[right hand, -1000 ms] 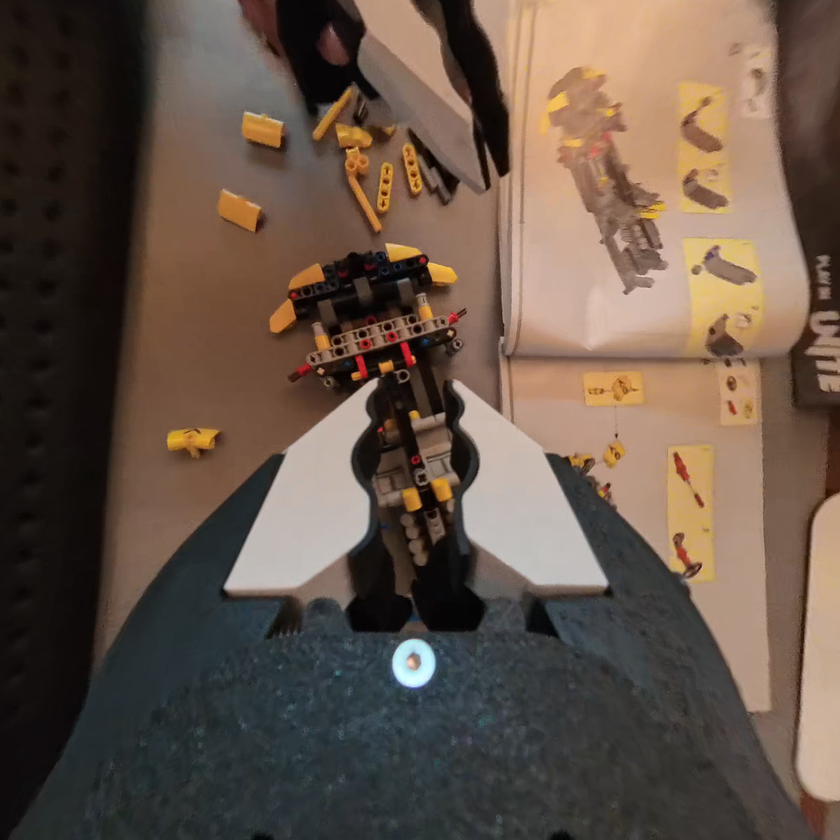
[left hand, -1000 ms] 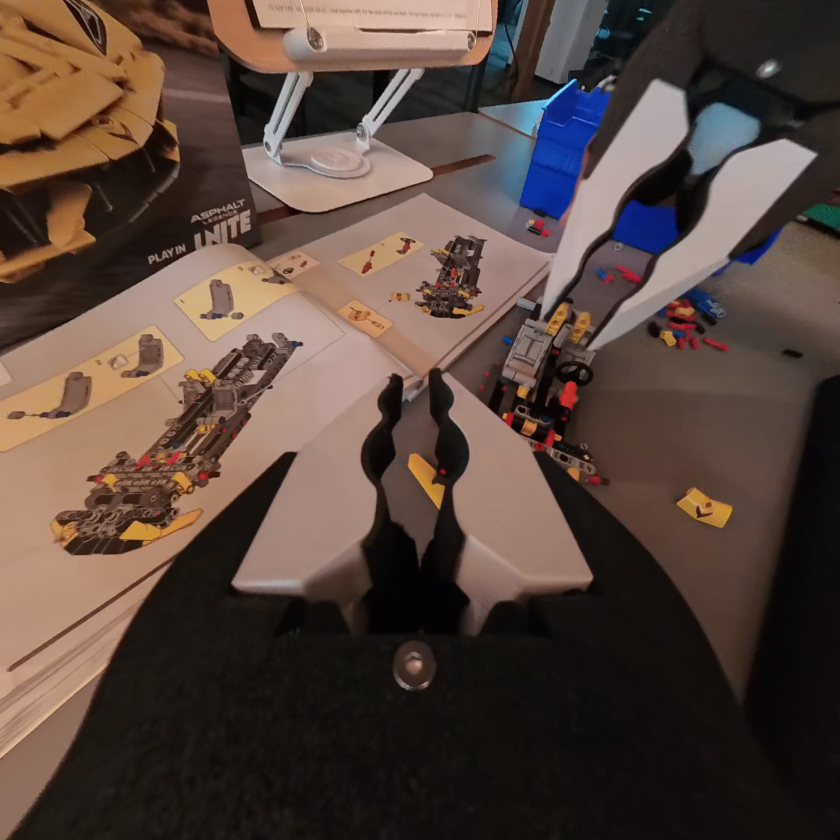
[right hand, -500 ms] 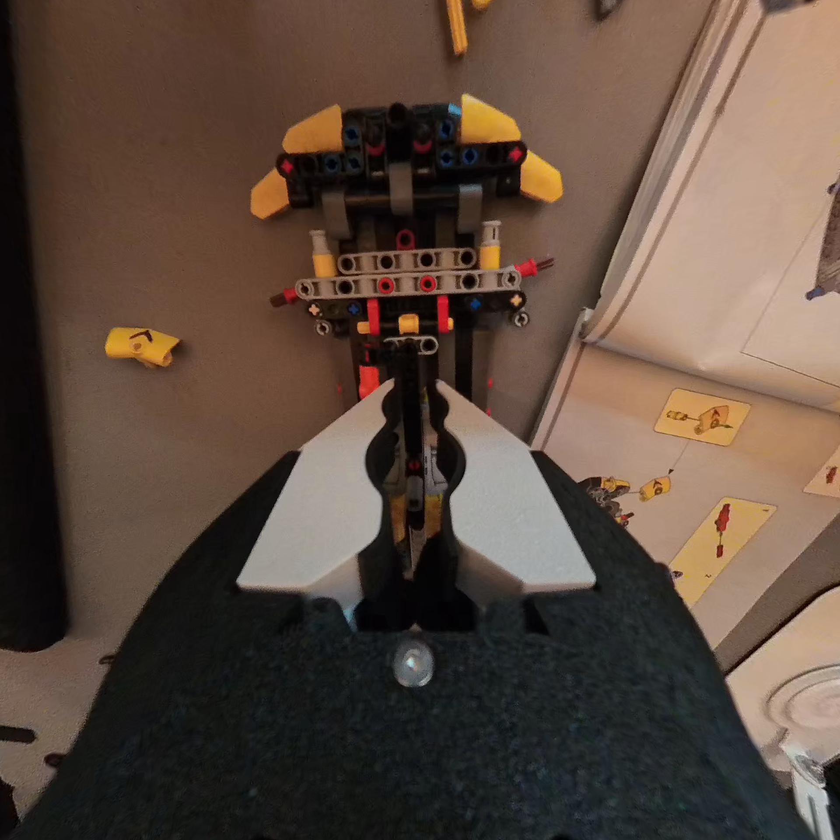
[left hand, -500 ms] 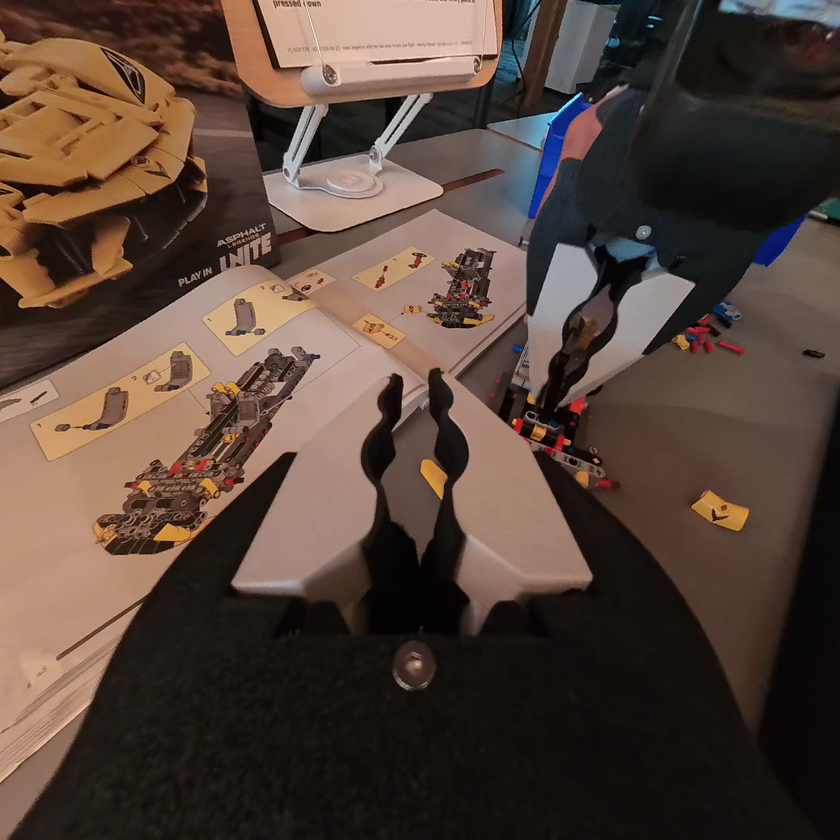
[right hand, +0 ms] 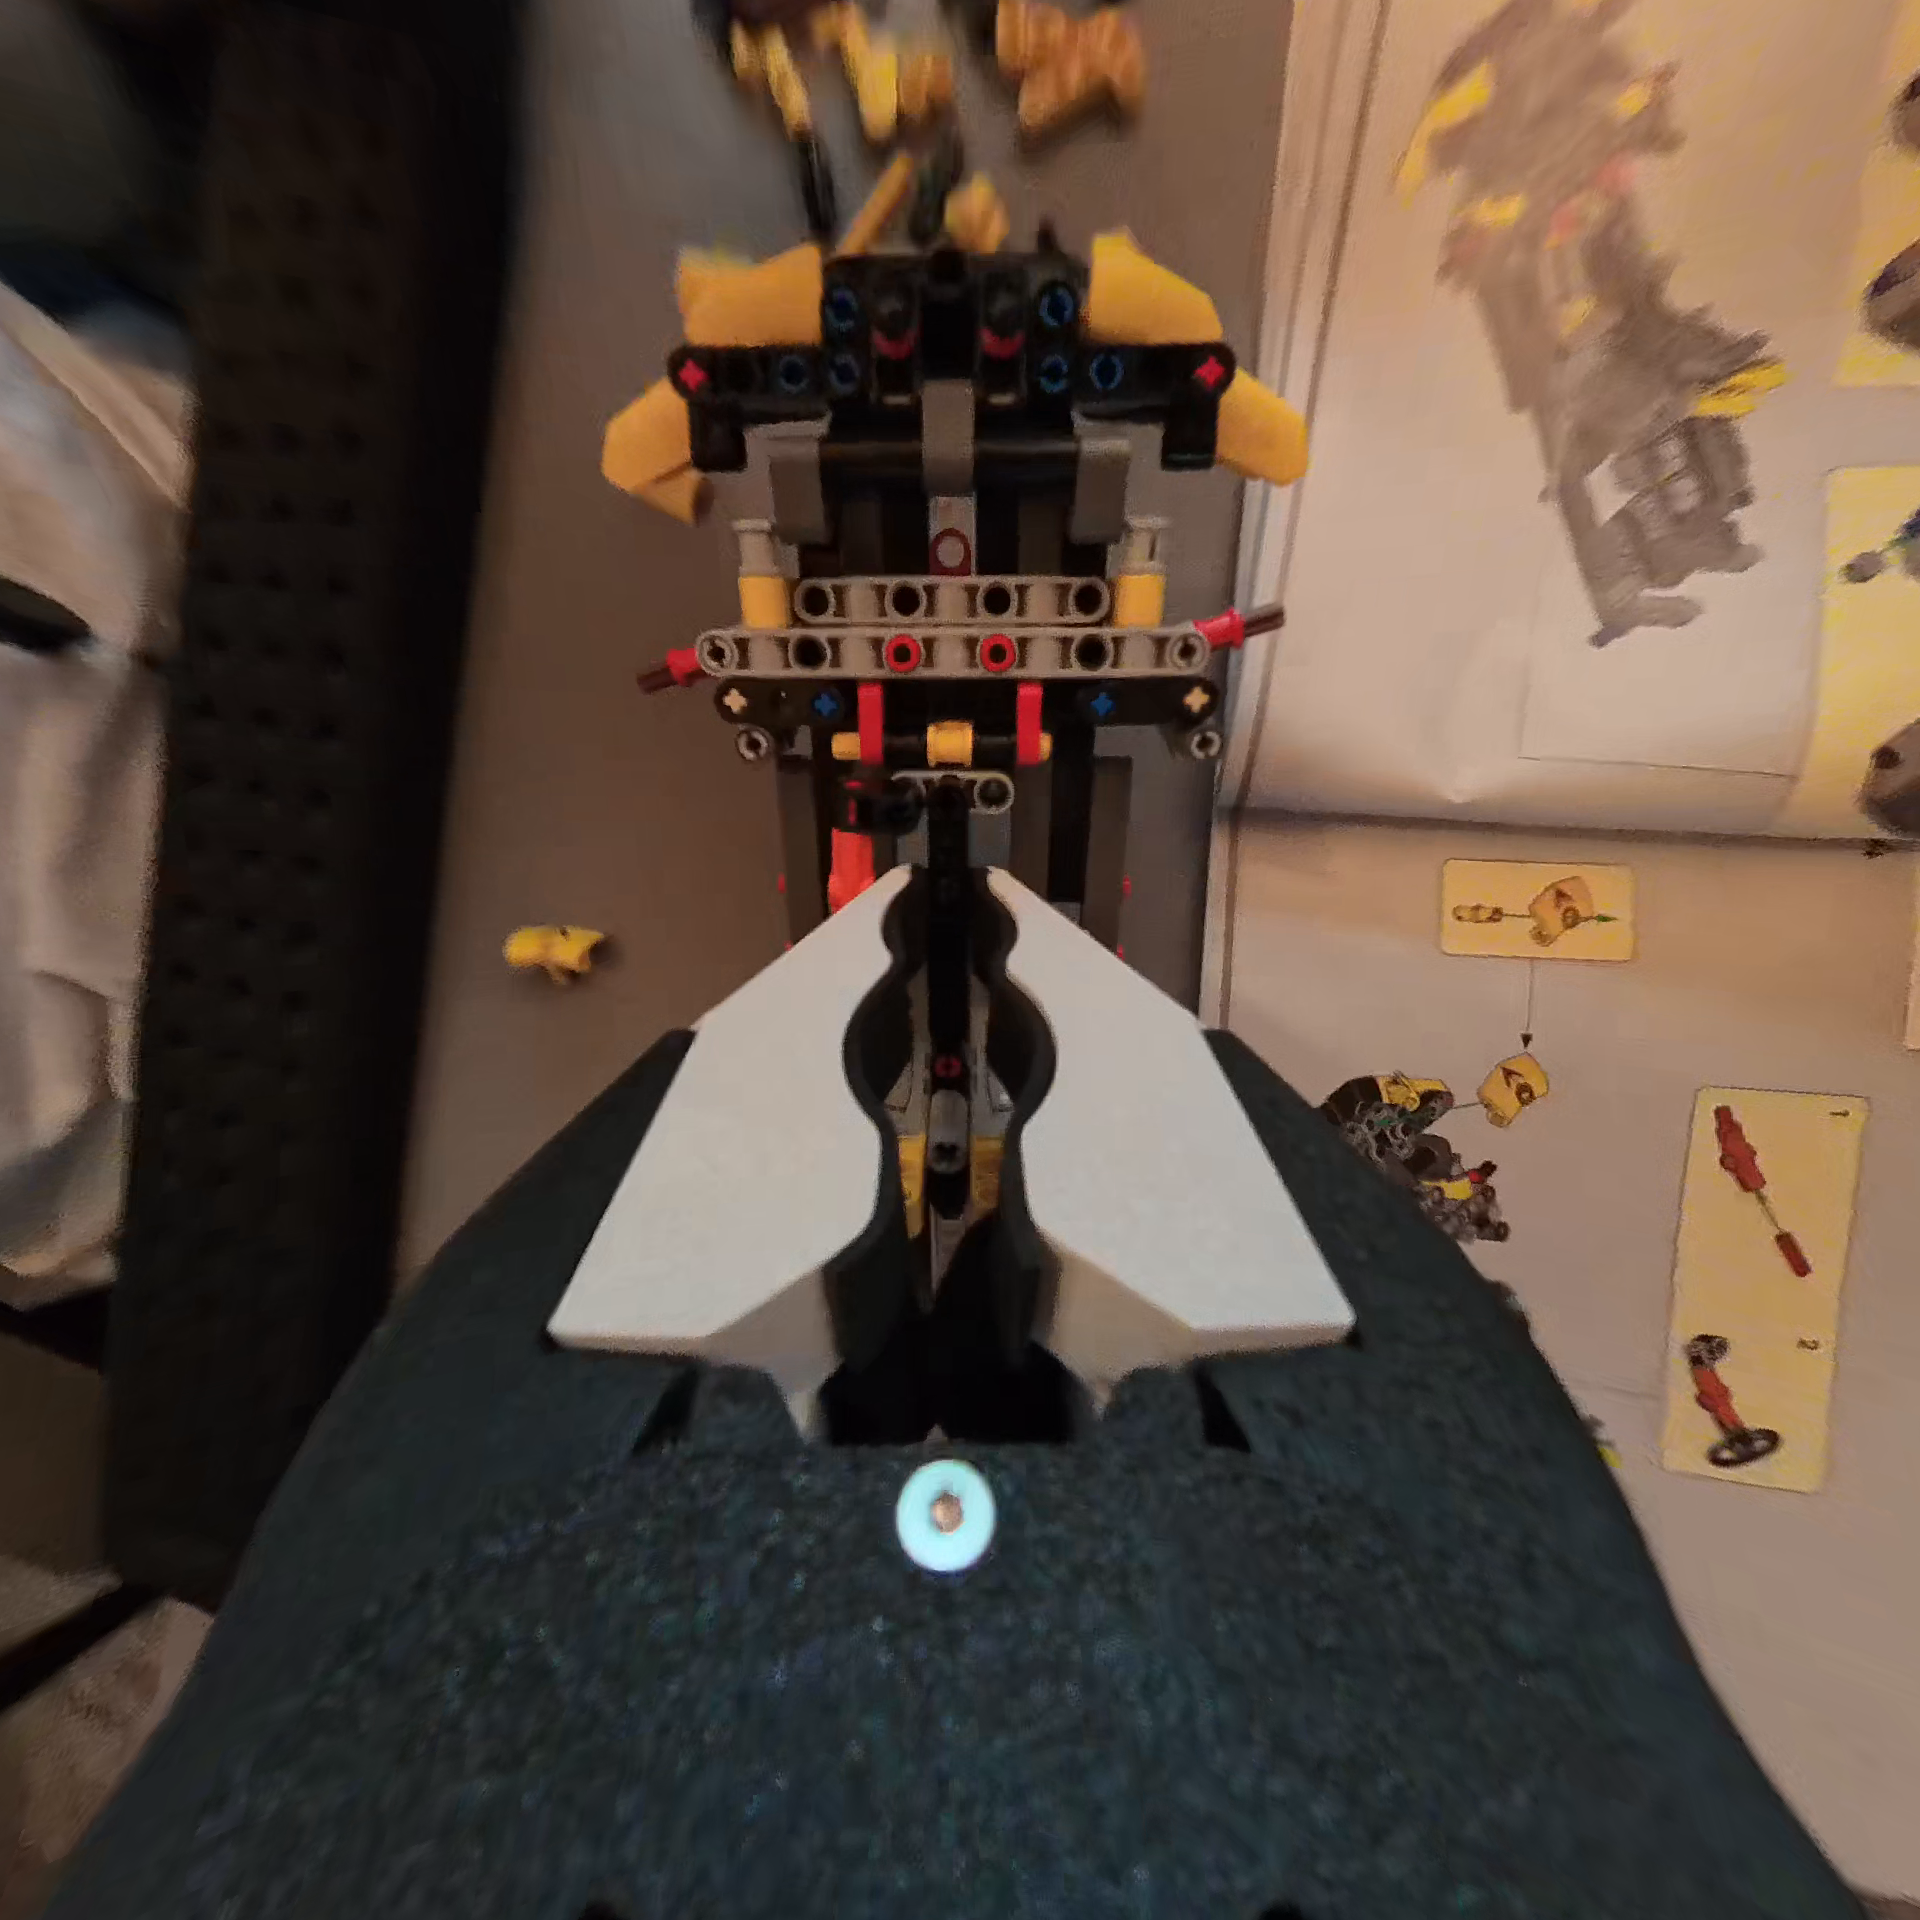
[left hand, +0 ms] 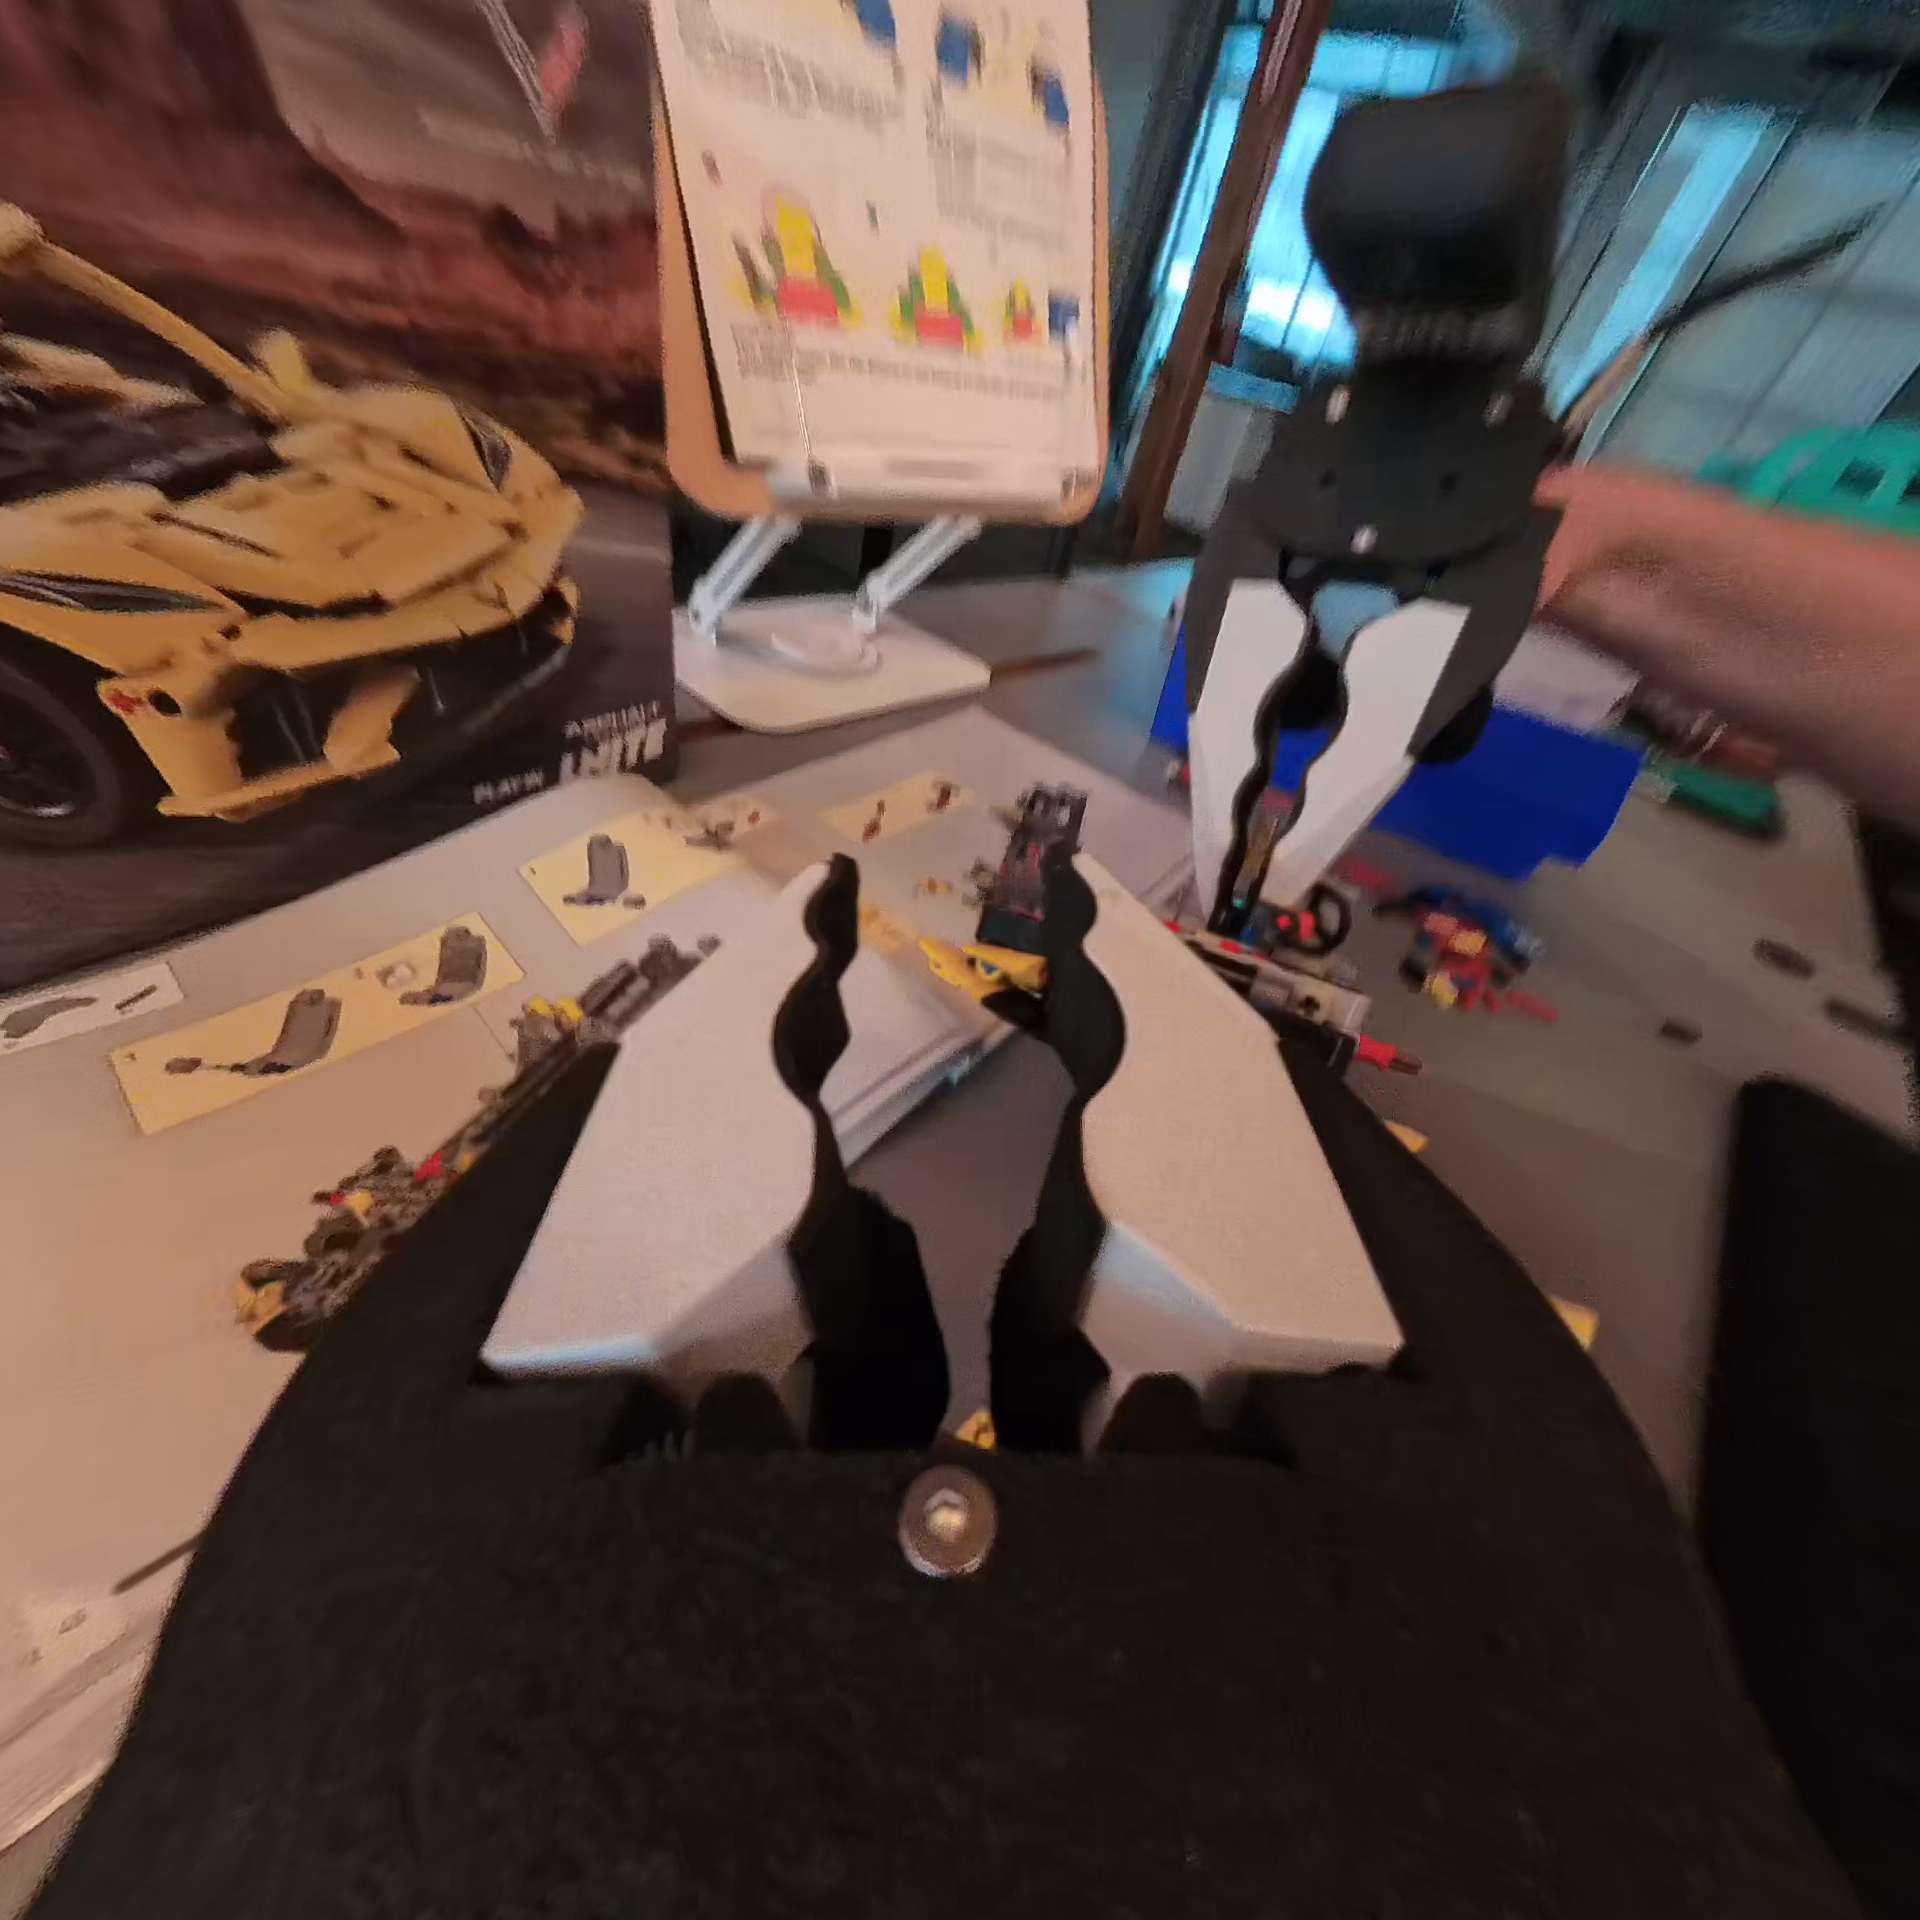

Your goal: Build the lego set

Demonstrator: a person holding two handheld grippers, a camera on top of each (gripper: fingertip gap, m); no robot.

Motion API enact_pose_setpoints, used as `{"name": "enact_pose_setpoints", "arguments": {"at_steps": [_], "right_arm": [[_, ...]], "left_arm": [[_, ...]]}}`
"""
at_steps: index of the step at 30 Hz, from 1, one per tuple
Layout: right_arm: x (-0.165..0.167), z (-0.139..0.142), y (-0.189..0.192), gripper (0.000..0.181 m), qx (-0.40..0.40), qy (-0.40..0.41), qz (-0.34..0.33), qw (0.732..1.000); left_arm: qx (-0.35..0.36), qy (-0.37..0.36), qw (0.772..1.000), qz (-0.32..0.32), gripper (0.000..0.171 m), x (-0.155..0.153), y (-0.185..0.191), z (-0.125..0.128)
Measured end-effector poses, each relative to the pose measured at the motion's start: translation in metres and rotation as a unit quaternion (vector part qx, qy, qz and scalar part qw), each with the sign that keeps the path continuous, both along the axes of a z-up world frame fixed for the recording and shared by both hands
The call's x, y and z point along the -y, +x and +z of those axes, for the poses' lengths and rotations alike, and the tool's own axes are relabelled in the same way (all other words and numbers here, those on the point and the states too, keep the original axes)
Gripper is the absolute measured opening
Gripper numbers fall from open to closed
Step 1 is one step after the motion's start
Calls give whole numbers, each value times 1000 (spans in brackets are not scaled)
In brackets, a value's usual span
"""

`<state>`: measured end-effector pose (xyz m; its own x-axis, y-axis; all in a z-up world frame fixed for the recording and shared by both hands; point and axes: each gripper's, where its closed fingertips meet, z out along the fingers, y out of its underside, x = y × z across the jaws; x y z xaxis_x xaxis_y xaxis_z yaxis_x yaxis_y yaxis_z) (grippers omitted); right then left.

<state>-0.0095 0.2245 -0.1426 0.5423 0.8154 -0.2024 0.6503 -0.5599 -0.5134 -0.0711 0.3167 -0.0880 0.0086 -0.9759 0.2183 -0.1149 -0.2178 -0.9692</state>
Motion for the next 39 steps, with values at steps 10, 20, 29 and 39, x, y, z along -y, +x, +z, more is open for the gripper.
{"name": "enact_pose_setpoints", "arguments": {"at_steps": [10, 20, 29, 39], "right_arm": [[-11, 55, 5, 6, -267, 16, -89, 959], [-6, 60, -3, 6, -356, -16, -87, 930], [0, 38, -11, 6, -307, -67, -65, 947], [-8, 30, -12, 7, -278, -42, -78, 957]], "left_arm": [[92, -154, 982, -53, 85, -13, -10, 18], [-2, -134, 972, -193, 123, 85, 41, -12], [-17, -185, 962, -201, 96, 82, 44, -8], [-4, -234, 953, -192, 95, 74, 42, -18]]}}
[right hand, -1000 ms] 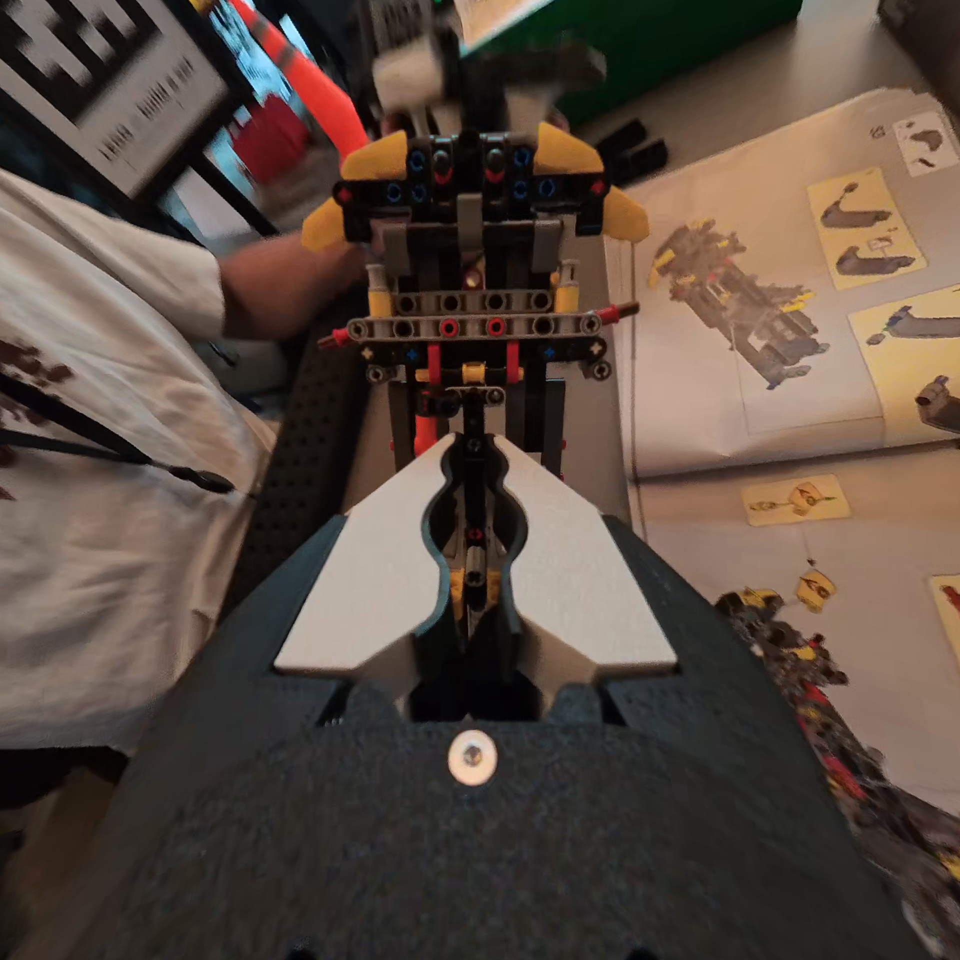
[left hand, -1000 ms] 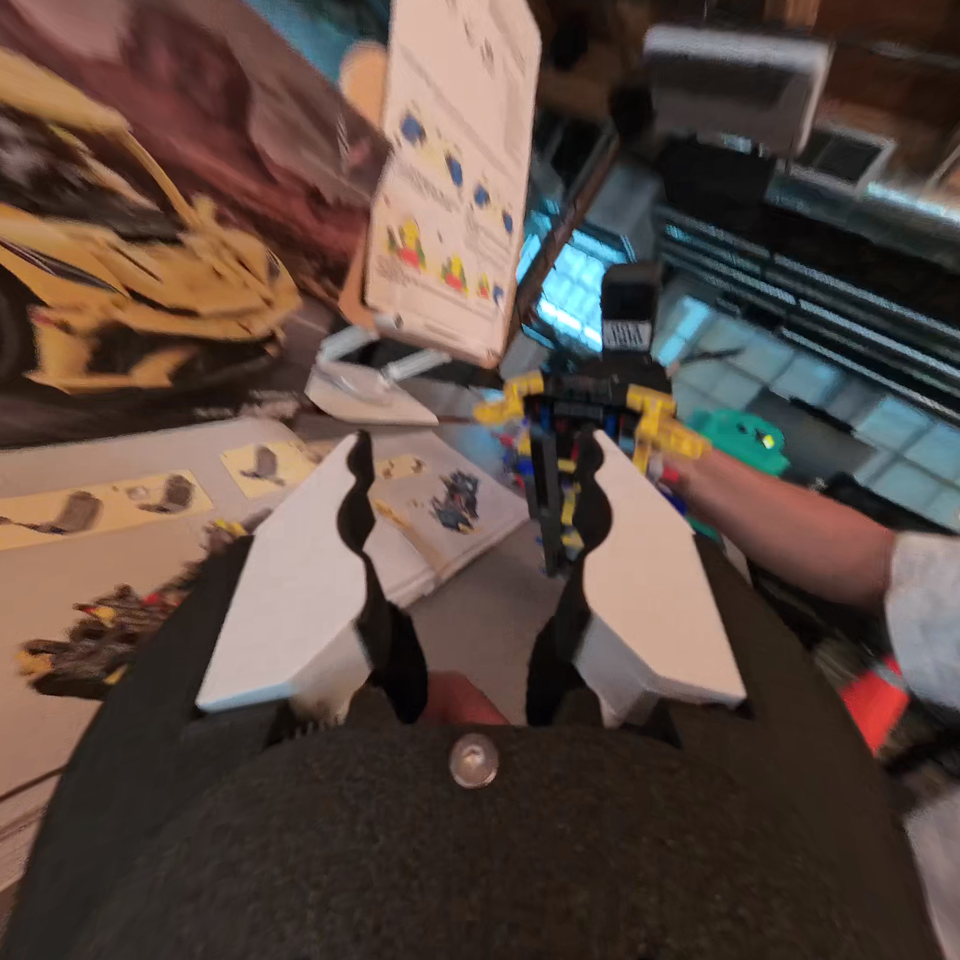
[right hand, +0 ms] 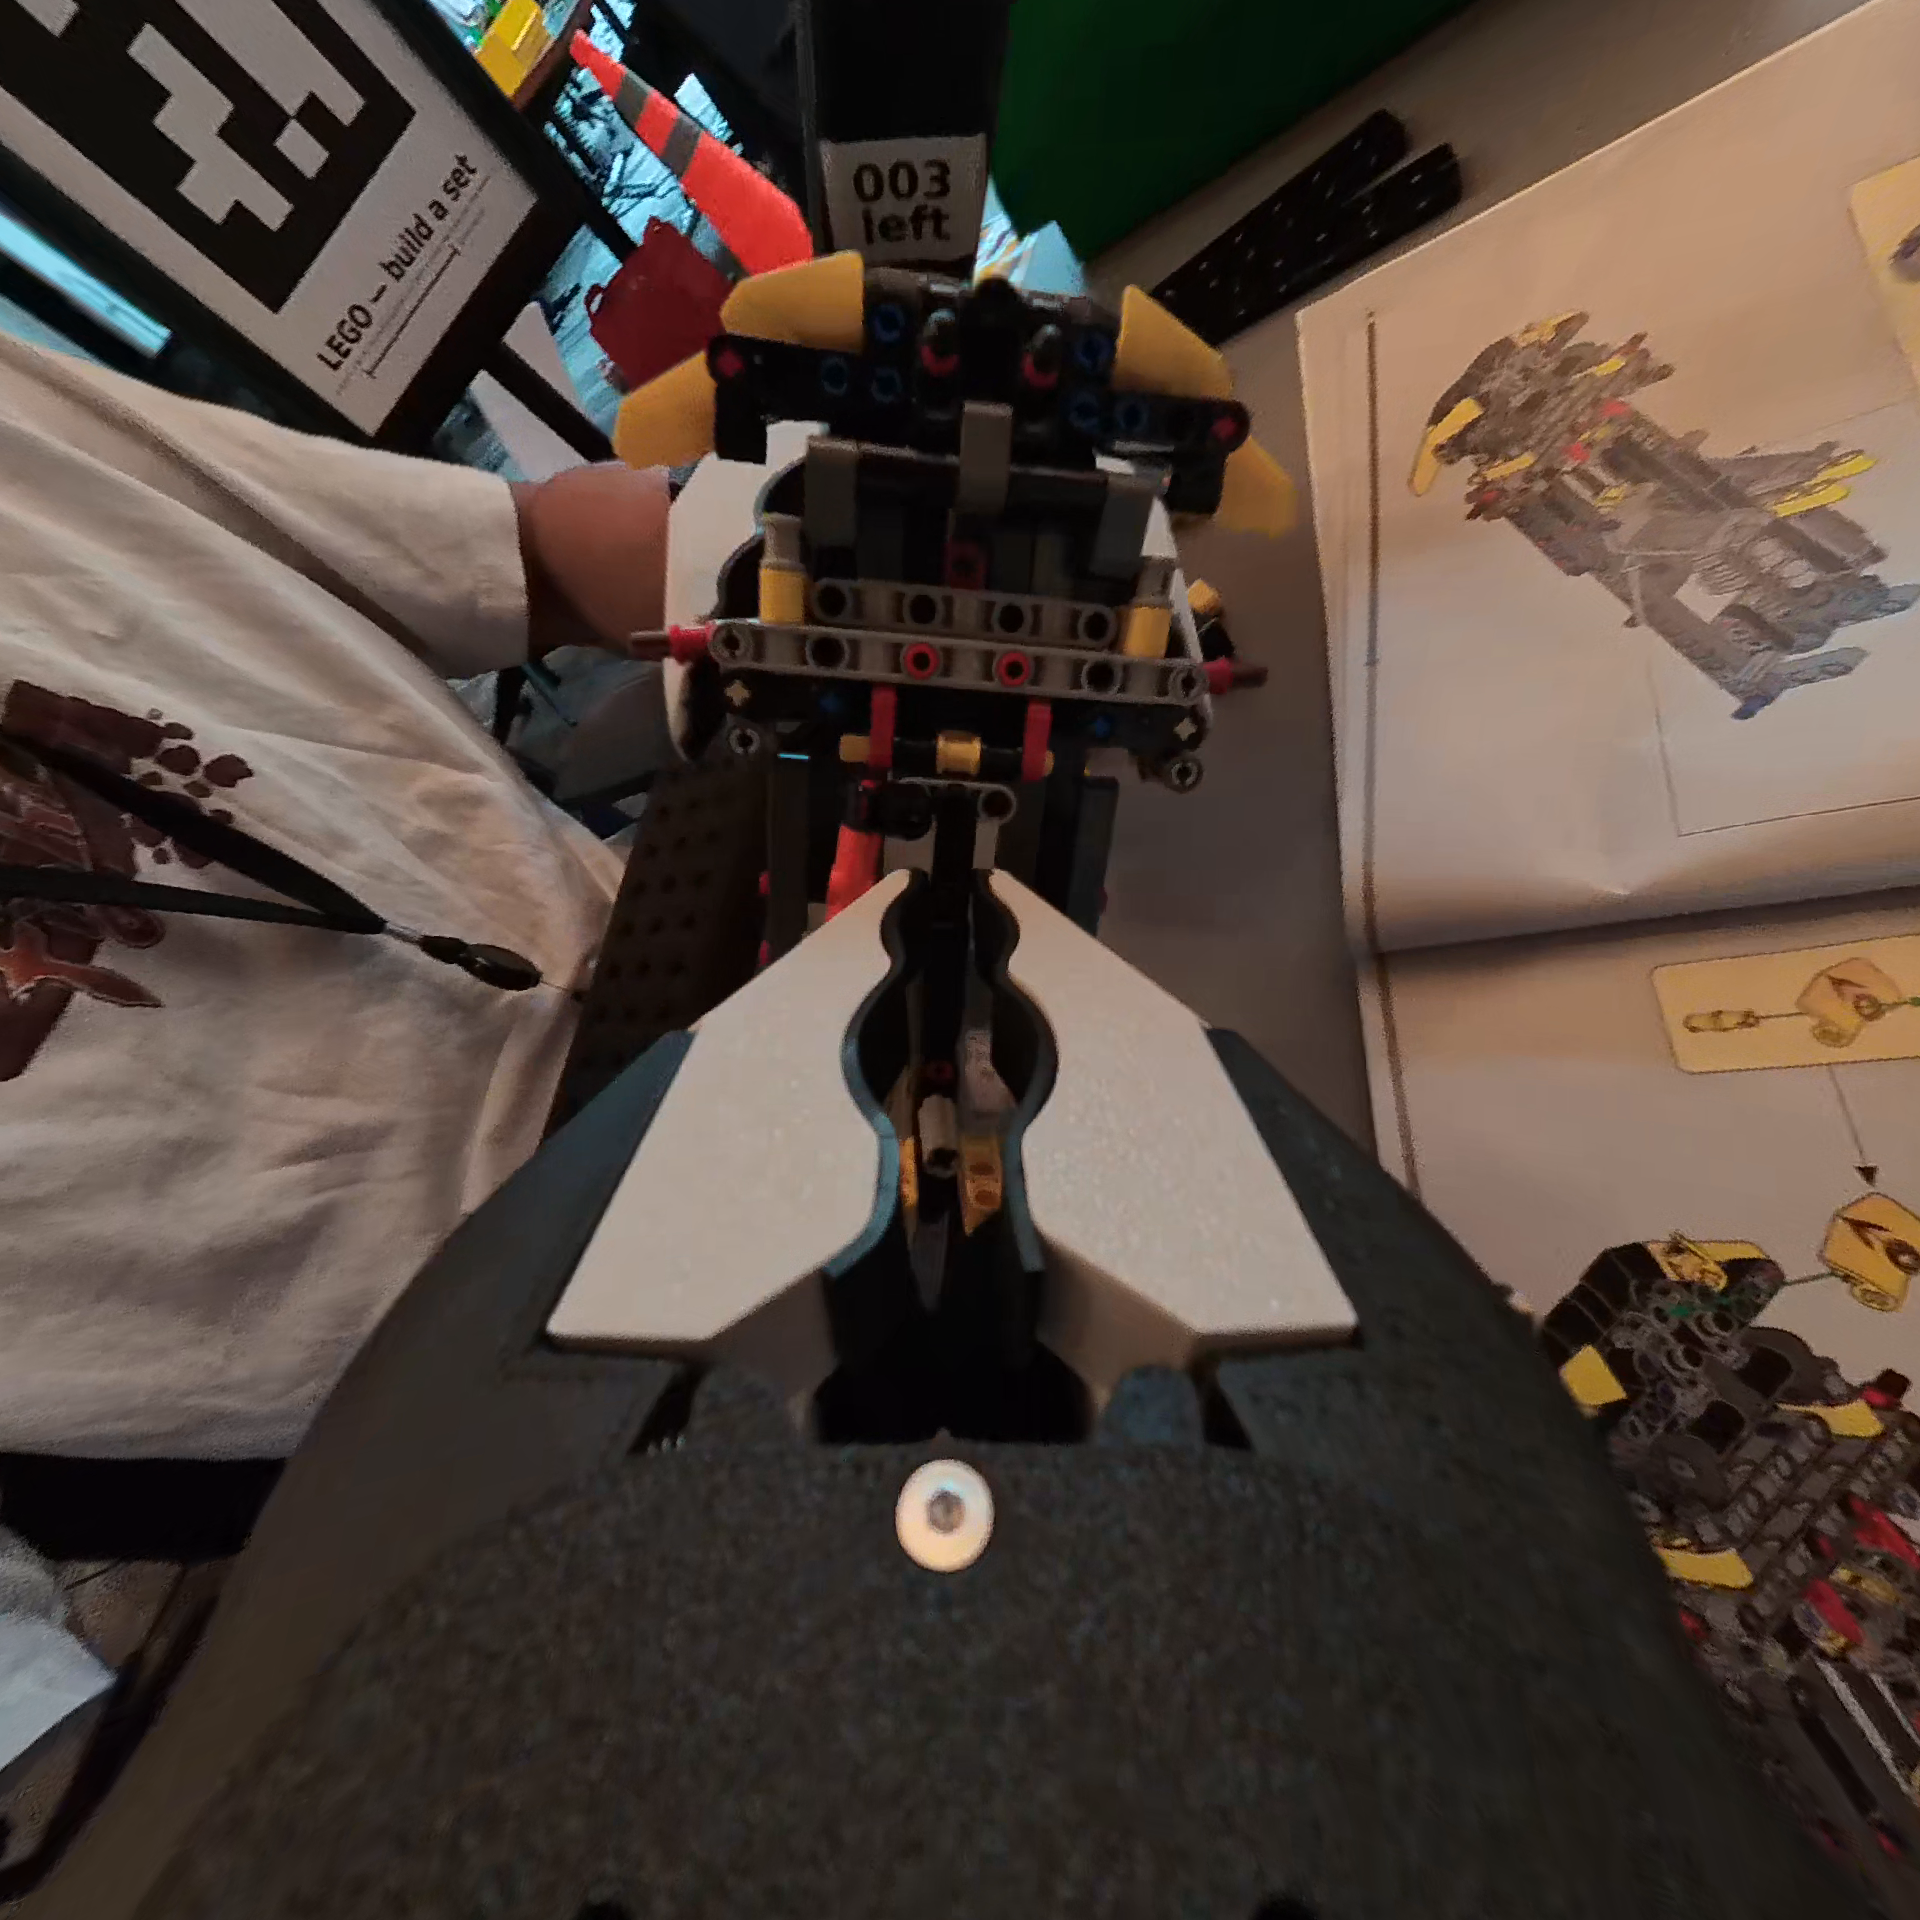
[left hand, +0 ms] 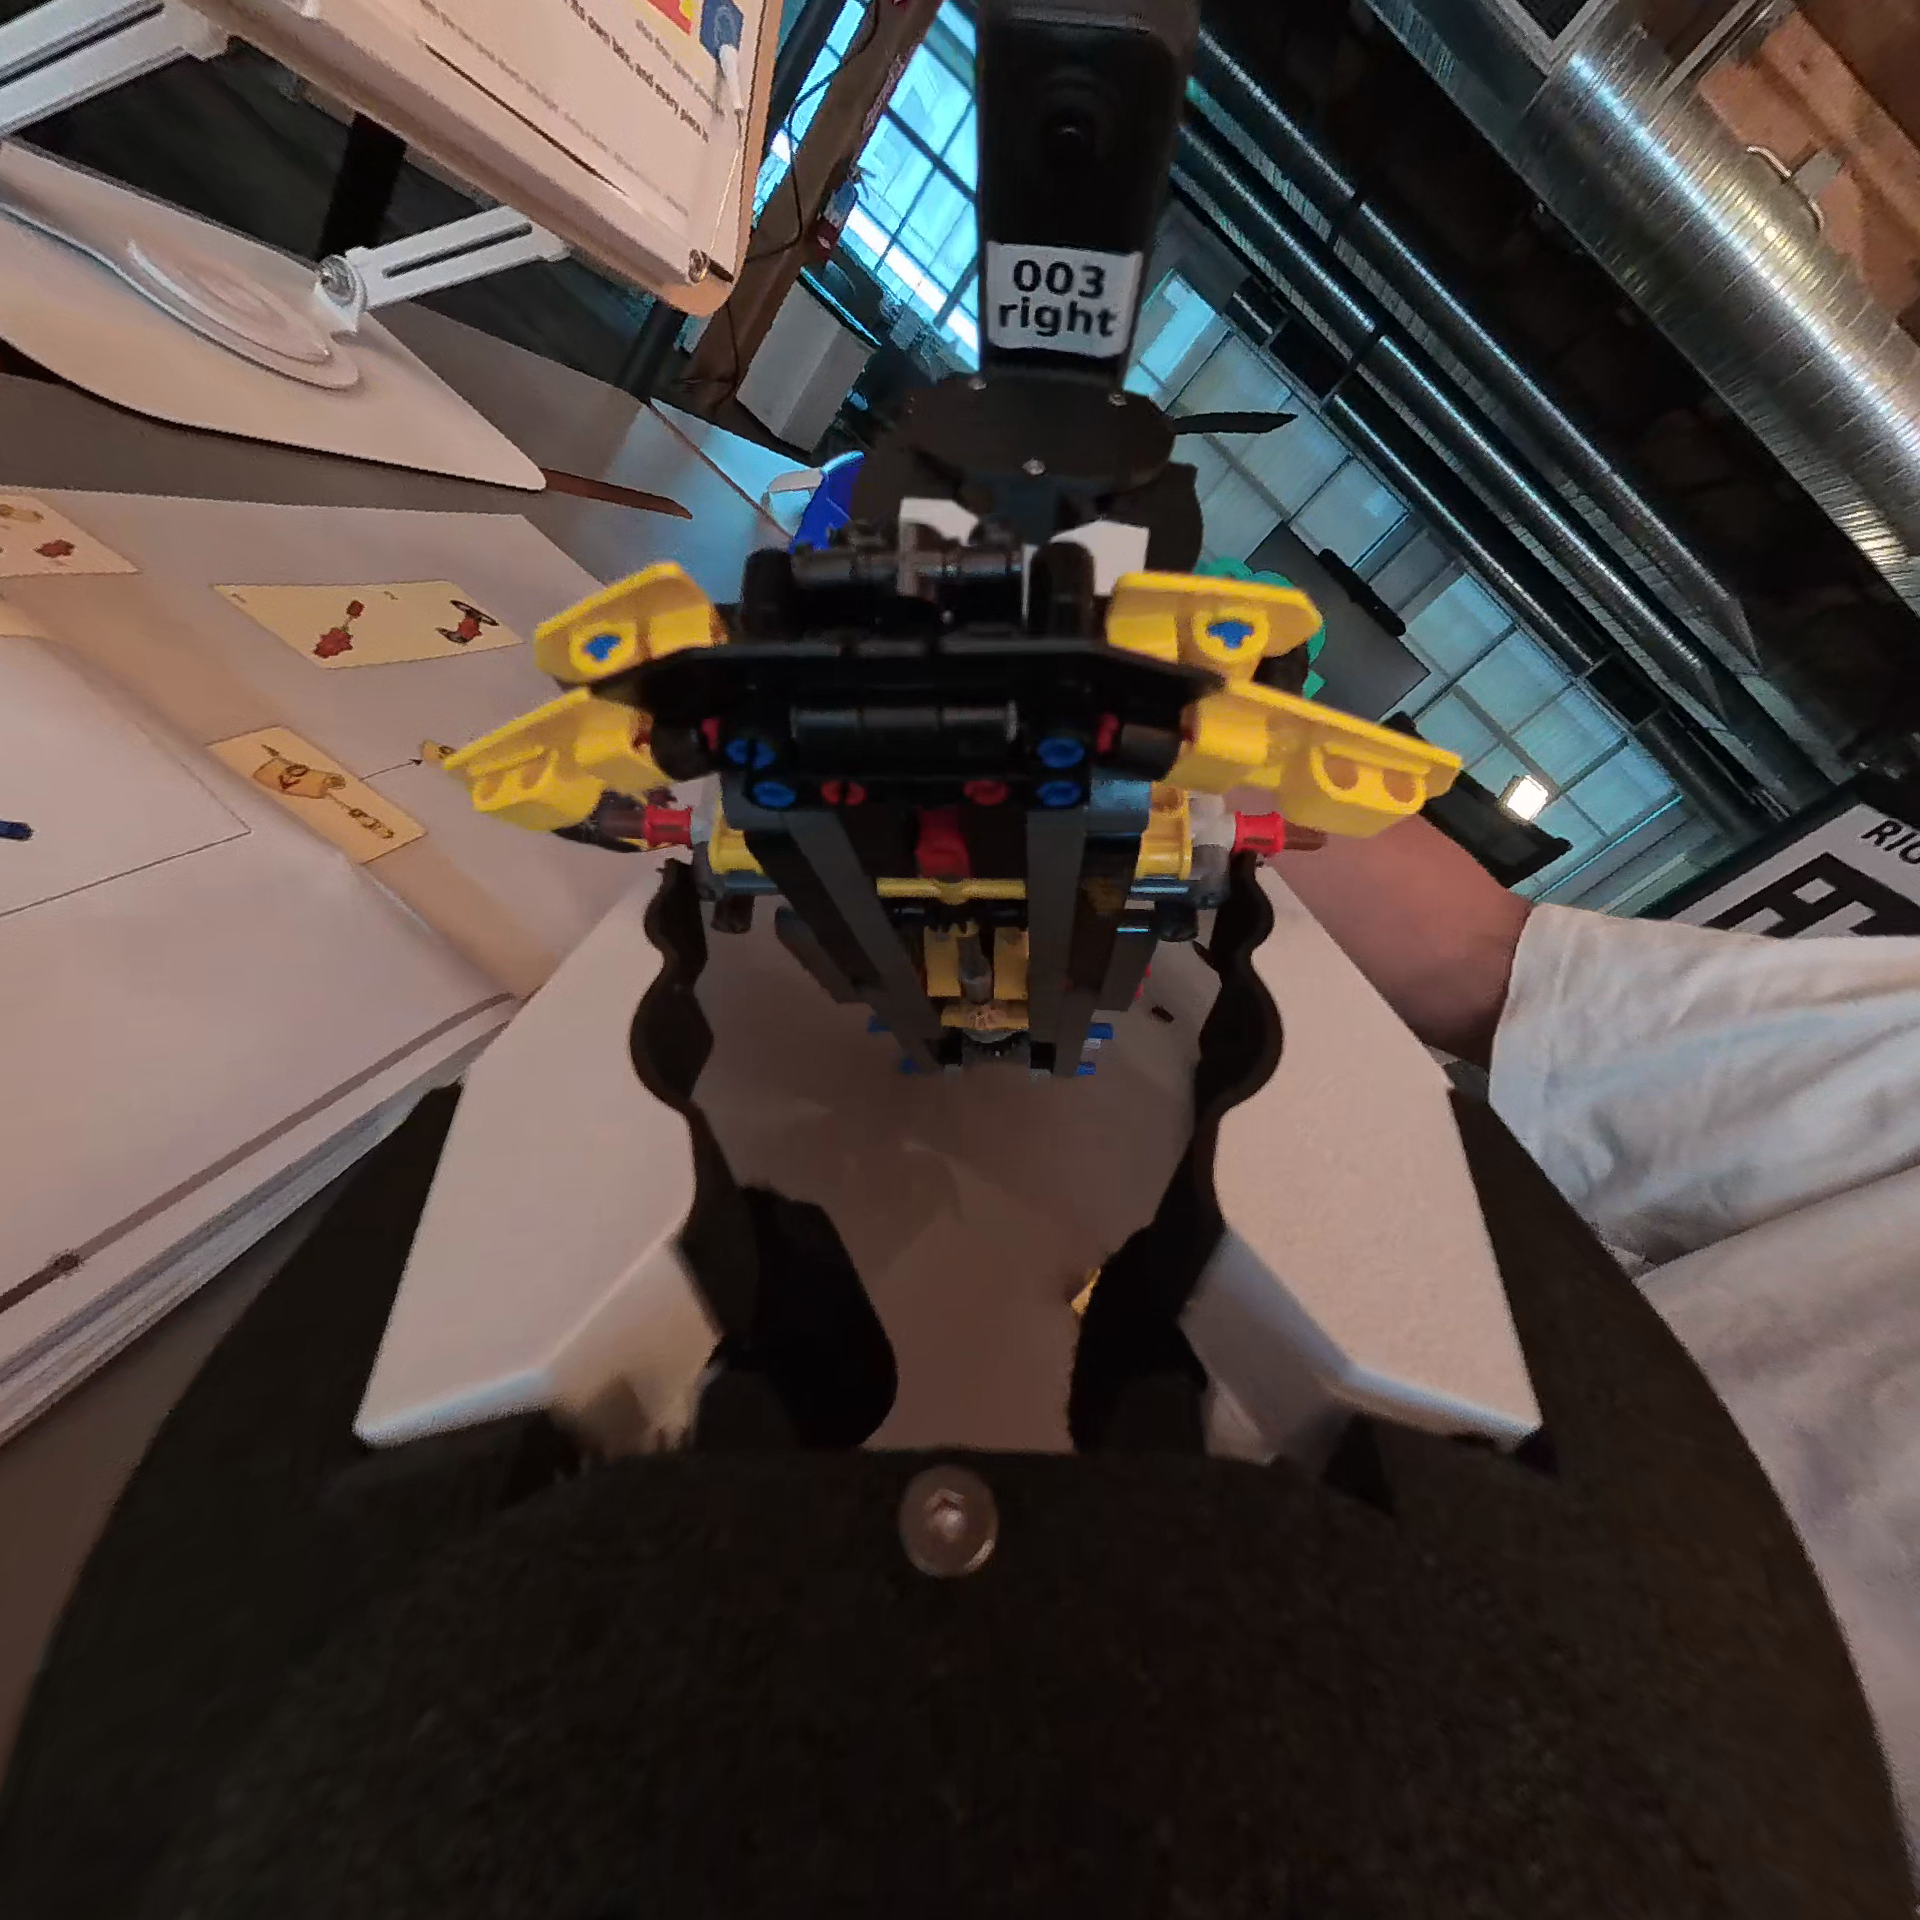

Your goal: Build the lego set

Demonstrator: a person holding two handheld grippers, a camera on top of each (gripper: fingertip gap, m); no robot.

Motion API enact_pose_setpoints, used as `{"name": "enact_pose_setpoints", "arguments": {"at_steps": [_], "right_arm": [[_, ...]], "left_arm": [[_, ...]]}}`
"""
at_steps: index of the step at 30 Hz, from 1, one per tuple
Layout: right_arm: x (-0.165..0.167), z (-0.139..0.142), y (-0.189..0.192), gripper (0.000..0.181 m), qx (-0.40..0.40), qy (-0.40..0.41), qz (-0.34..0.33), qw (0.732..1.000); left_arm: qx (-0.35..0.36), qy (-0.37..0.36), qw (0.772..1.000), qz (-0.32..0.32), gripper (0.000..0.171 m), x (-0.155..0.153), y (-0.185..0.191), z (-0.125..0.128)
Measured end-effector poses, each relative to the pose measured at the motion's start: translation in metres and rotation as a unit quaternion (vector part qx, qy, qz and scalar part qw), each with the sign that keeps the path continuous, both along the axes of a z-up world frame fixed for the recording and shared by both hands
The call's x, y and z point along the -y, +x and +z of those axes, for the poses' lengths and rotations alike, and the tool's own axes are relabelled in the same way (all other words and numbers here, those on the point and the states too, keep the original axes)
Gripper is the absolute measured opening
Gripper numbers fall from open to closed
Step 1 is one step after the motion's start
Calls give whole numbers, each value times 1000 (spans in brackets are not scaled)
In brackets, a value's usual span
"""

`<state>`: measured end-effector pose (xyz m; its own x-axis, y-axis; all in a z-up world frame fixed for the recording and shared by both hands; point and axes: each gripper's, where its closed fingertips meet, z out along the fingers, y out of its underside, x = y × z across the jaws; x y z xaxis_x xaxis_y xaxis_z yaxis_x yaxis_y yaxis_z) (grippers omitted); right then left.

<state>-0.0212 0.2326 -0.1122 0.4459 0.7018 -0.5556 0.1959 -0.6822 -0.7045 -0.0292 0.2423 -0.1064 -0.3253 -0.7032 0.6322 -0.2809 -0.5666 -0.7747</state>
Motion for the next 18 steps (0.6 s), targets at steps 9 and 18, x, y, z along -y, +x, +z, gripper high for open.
{"name": "enact_pose_setpoints", "arguments": {"at_steps": [9, 18], "right_arm": [[0, 39, 39, 47, 41, 120, -143, 982], [38, 14, -11, 70, 454, 310, -330, 767]], "left_arm": [[-9, 6, 1000, -5, 94, 7, 1, -7], [-6, 15, 999, 44, 94, 4, -4, -2]]}}
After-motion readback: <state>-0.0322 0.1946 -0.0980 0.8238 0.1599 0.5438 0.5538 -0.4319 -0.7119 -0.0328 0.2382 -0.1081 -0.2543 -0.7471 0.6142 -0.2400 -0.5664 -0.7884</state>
